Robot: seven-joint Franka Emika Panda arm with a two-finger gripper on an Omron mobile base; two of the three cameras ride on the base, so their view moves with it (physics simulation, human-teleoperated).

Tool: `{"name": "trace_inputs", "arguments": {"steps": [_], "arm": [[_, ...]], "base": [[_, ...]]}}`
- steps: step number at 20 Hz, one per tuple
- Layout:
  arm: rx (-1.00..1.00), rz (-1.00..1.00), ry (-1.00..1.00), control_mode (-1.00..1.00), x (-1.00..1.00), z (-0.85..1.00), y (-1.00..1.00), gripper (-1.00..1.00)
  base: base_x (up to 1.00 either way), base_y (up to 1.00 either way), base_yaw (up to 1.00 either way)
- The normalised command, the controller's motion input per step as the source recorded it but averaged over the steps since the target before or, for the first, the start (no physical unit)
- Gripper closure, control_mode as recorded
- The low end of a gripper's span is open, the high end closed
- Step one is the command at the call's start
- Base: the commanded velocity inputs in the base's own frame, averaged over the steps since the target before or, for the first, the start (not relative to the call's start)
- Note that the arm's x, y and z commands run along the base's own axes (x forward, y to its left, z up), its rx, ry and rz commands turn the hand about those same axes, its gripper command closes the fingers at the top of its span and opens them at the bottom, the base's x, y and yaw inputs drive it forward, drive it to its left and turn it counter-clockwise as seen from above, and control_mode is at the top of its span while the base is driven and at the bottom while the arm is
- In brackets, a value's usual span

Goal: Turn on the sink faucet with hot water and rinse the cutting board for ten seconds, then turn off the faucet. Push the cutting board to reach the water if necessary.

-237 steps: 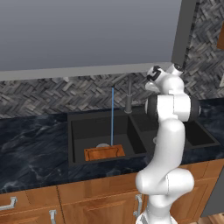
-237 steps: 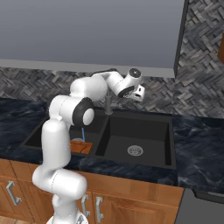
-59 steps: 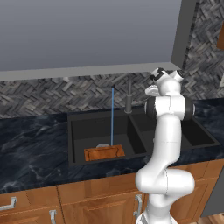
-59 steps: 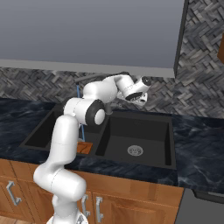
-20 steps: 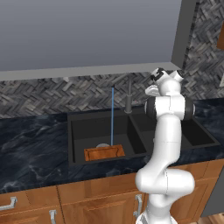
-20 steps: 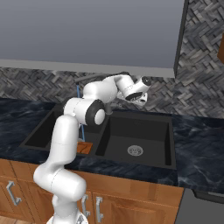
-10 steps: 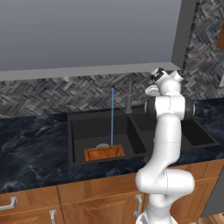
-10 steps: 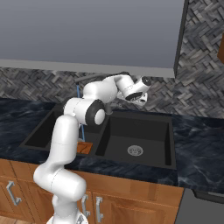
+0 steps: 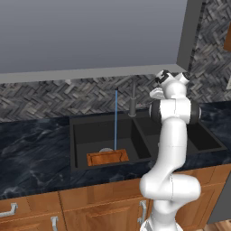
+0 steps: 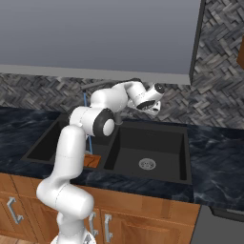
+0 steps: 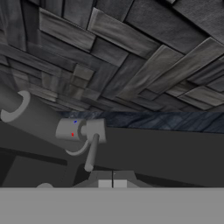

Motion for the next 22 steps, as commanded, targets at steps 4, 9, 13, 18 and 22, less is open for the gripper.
{"name": "trace_inputs", "arguments": {"steps": [4,9,13,18,22], "arm": [[0.00,0.00,0.00,-1.00,0.00,0.00,0.00,1.00],[0.00,0.00,0.00,-1.00,0.00,0.00,0.00,1.00],[0.00,0.00,0.00,-1.00,0.00,0.00,0.00,1.00],[0.00,0.00,0.00,-1.00,0.00,0.00,0.00,1.00],[0.00,0.00,0.00,-1.00,0.00,0.00,0.00,1.00]], "base": [[0.00,0.00,0.00],[0.00,0.00,0.00],[0.00,0.00,0.00],[0.00,0.00,0.00],[0.00,0.00,0.00]]}}
